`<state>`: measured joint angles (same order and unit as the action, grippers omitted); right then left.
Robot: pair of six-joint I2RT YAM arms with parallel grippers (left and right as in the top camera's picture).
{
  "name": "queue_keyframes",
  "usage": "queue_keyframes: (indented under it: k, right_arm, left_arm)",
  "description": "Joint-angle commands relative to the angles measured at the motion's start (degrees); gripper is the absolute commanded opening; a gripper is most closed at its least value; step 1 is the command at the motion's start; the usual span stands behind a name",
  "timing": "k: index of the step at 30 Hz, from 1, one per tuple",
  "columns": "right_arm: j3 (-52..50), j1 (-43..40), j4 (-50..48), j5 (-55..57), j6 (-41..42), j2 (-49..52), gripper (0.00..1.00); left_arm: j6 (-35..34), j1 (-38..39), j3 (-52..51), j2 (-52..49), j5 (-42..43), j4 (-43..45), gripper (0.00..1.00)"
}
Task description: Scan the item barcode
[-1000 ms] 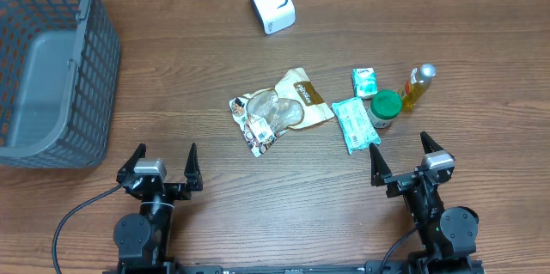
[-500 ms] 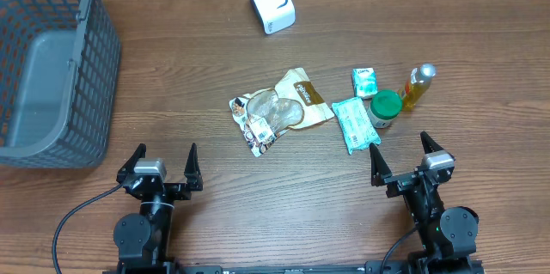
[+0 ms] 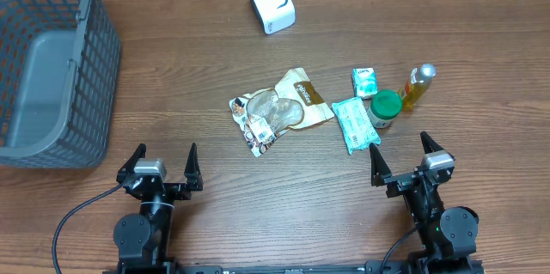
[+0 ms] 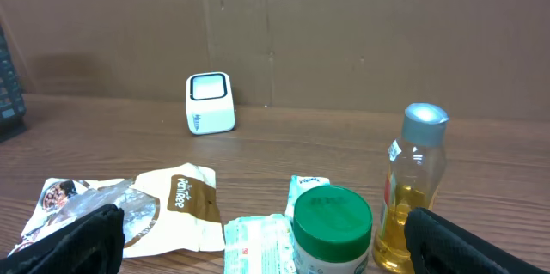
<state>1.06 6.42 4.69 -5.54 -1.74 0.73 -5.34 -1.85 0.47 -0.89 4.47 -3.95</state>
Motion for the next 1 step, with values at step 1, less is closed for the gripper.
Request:
queue_keyframes:
  k: [1]
  right_arm:
    - [-0.6, -0.2, -0.3, 0.5, -0.3, -0.6, 1.0]
  left_arm:
    - [1.3, 0.4, -0.2, 0.6, 0.4, -0.2, 1.0]
